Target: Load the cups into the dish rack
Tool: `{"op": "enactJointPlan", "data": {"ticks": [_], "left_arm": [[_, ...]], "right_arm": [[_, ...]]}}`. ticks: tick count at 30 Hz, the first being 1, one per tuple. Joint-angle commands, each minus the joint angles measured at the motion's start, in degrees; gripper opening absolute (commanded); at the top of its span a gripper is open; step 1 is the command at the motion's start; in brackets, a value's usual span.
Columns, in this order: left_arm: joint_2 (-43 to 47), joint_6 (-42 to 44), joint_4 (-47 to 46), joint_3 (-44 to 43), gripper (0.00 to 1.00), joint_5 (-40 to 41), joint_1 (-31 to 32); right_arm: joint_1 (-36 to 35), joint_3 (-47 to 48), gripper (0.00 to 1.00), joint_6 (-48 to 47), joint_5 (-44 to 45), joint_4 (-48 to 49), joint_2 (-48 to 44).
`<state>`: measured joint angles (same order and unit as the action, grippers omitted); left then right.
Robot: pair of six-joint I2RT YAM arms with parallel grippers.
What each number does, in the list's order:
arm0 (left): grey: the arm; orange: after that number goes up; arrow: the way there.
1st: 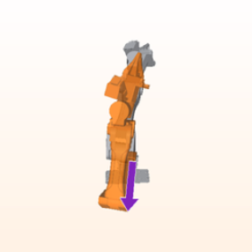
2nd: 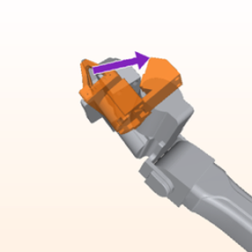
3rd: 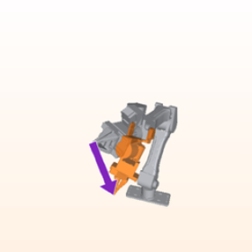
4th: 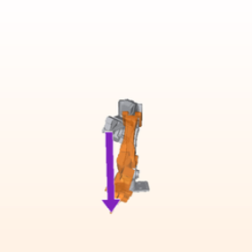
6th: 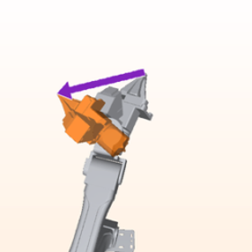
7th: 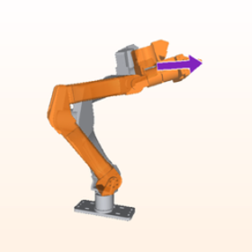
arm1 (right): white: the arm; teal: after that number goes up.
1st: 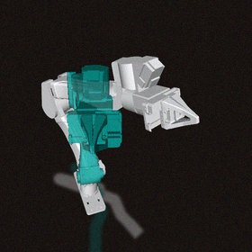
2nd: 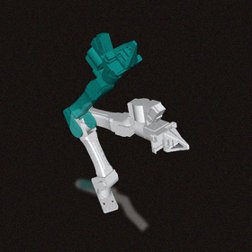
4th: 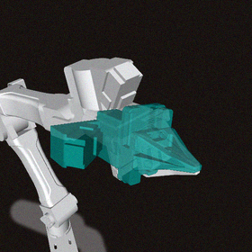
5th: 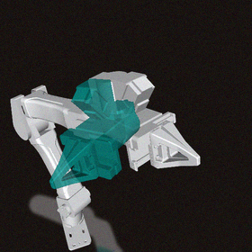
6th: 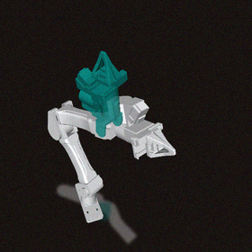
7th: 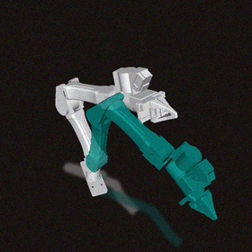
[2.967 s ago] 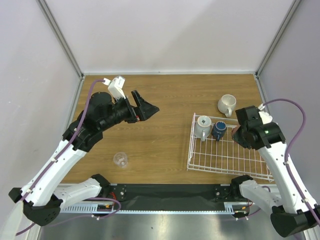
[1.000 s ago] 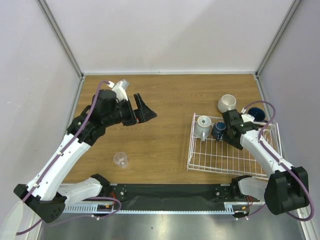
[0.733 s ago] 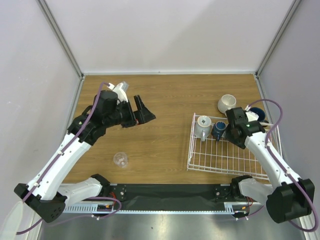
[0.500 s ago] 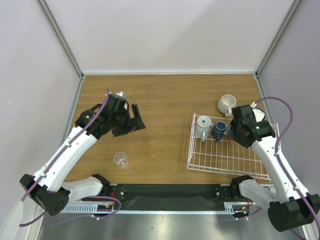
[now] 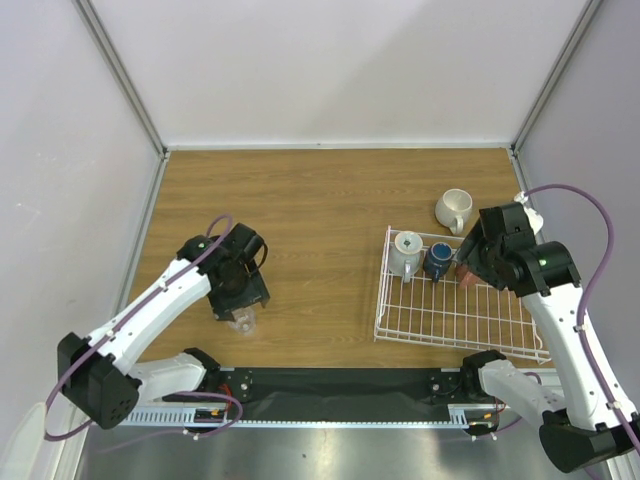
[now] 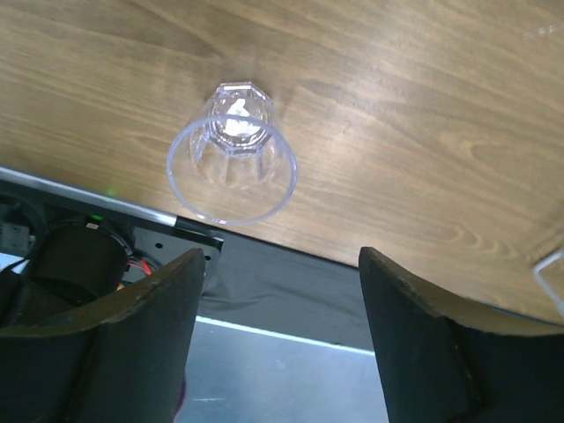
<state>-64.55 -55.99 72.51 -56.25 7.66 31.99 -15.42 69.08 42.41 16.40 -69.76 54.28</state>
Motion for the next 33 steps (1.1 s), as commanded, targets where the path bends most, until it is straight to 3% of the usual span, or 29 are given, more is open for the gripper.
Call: {"op": "enactJointPlan", "data": {"ticks": [1,11,17,23,28,33], "left_arm": [[-2.1,-3.8,-3.4,-0.4,0.75,1.9,-0.4],[-8.6,-5.1,-7.9,3.4,0.73,2.8,-1.5],[-11.1,-3.1,-9.9,4.8,0.61,3.3,-2.7],[-12.3,-1.3,-11.6,5.5,0.40,1.4,-2.9],[-11.2,0.4,-12.0,4.4,0.03,-0.8,-3.0],[-8.1,3.0,-11.9,-3.5,0.00,-4.2,-3.1]], "right_arm": [[-0.3,2.7,0.66,-0.1,0.1,-2.2,-1.3],[-0.2,4.5,0.67,-1.0,0.2,-3.2,-1.4],[-0.2,7.3,0.67,-4.6,-4.0,-2.1,-0.3],[-0.1,10.3,0.73,-8.4,-11.6,0.1,-0.1],[-0.2,11.5,0.79,-10.2,-17.5,0.5,2.0],[-0.1,11.5,0.86,-11.2,-27.4,3.0,2.8]]}}
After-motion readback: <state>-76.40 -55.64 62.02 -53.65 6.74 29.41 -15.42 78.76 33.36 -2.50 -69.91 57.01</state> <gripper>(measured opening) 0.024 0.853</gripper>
